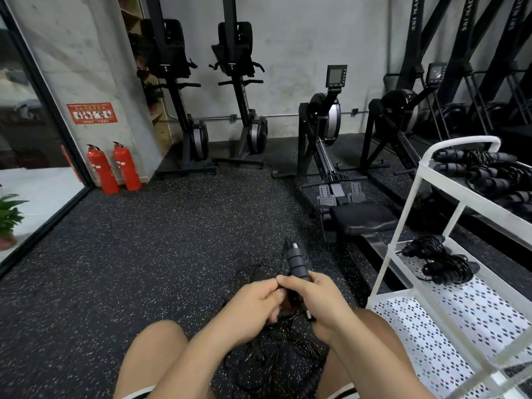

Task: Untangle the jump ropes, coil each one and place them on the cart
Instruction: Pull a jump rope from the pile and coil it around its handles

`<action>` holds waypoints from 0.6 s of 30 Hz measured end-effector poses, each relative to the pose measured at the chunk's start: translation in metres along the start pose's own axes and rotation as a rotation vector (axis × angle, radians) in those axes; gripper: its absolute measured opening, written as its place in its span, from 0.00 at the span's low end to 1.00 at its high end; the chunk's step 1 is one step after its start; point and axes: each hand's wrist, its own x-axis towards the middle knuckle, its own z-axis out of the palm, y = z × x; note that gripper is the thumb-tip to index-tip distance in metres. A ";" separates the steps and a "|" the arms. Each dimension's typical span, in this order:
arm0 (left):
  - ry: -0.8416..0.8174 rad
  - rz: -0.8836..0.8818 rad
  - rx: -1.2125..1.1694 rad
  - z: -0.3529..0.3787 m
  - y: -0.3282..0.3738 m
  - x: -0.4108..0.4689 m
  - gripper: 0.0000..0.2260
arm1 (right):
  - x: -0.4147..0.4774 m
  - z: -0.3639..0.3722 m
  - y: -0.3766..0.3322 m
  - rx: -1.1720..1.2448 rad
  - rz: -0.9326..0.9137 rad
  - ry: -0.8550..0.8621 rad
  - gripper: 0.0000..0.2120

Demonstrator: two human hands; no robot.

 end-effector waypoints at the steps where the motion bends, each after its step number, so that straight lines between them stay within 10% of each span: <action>1: -0.001 -0.002 0.004 0.002 -0.001 -0.001 0.14 | 0.001 -0.002 -0.004 -0.024 -0.020 0.015 0.16; 18: -0.009 -0.169 -0.115 0.007 -0.047 -0.014 0.15 | 0.029 -0.046 -0.093 0.299 -0.166 0.126 0.09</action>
